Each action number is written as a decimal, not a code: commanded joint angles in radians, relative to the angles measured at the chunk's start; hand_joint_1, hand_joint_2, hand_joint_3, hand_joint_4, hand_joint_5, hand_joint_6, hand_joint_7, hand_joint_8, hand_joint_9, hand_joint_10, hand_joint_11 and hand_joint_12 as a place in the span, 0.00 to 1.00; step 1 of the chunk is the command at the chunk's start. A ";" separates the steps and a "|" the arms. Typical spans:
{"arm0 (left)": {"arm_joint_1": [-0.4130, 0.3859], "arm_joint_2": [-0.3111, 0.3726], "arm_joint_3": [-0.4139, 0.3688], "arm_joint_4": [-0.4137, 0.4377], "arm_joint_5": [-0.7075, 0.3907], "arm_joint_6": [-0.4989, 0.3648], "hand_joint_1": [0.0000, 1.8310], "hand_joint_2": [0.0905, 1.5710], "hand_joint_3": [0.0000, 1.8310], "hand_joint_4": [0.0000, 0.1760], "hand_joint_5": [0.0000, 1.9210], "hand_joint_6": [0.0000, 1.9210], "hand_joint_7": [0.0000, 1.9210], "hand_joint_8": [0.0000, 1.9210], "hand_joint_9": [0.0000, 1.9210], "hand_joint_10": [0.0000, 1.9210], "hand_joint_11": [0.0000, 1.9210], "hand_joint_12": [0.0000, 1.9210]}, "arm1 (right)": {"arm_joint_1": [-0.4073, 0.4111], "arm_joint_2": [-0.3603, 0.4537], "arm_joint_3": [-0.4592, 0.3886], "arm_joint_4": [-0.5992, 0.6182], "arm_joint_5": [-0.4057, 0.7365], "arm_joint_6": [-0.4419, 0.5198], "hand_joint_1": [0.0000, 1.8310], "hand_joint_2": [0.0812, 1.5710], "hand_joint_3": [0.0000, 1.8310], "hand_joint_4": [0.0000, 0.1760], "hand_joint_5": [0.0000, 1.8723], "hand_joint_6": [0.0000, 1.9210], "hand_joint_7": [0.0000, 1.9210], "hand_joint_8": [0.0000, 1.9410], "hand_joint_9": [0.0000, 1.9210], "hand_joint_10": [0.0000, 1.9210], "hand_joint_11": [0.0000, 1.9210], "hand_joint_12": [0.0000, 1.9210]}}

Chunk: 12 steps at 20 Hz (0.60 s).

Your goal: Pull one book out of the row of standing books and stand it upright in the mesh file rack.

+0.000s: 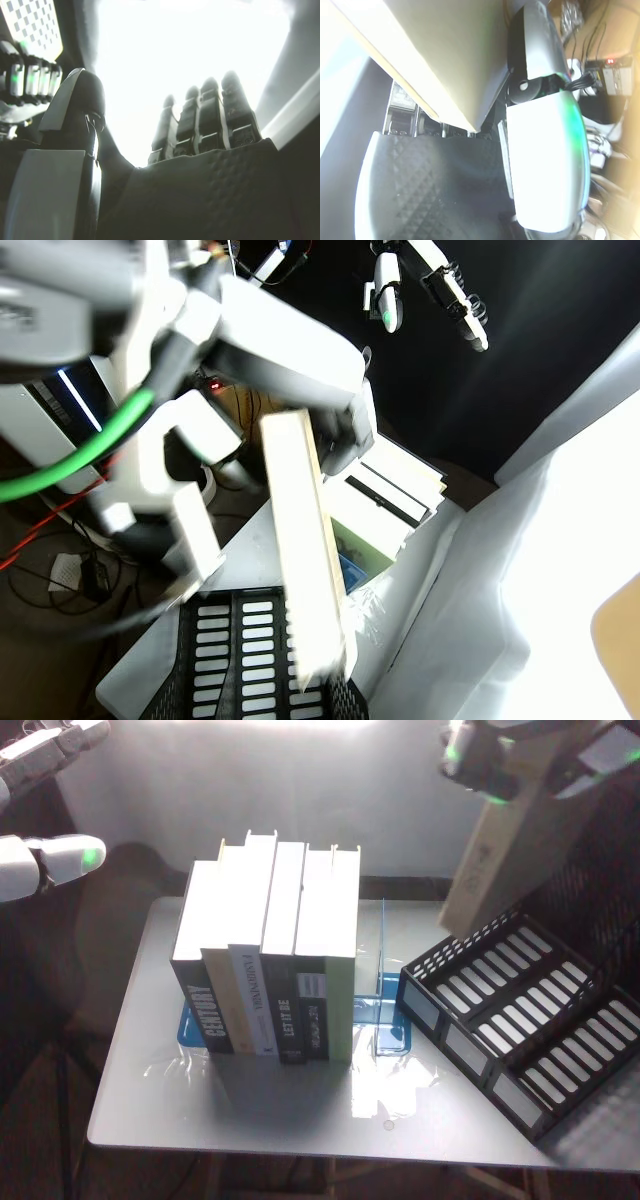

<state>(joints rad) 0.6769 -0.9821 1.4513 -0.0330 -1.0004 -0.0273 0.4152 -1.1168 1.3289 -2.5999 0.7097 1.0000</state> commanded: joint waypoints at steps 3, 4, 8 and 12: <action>-0.014 0.008 0.001 -0.033 -0.104 -0.006 0.42 0.81 0.00 0.37 0.03 0.00 0.00 0.00 0.00 0.00 0.00 0.00 | 0.027 0.053 -0.019 -0.036 -0.088 0.035 0.75 0.73 0.00 0.00 0.44 0.54 0.46 0.61 0.43 0.79 0.39 0.98; -0.015 0.009 0.000 -0.033 -0.104 -0.006 0.43 0.81 0.00 0.37 0.03 0.00 0.00 0.00 0.00 0.00 0.00 0.00 | 0.031 0.063 -0.023 -0.056 -0.089 0.052 0.75 0.73 0.00 0.00 0.44 0.55 0.46 0.61 0.43 0.79 0.37 0.97; -0.012 0.011 -0.004 -0.033 -0.099 -0.006 0.42 0.80 0.00 0.18 0.05 0.00 0.01 0.00 0.00 0.00 0.00 0.00 | 0.033 0.091 -0.036 -0.122 -0.098 0.090 0.74 0.73 0.00 0.00 0.42 0.57 0.46 0.60 0.47 0.76 0.44 0.93; -0.012 0.010 -0.007 -0.033 -0.095 -0.006 0.48 0.77 0.00 0.06 0.06 0.00 0.04 0.01 0.00 0.00 0.00 0.00 | 0.033 0.092 -0.027 -0.173 -0.106 0.120 0.73 0.73 0.00 0.00 0.41 0.60 0.47 0.57 0.47 0.78 0.40 0.94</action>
<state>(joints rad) 0.6750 -0.9821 1.4437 -0.0254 -0.9806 -0.0273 0.4320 -1.0382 1.2995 -2.7663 0.6933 1.1278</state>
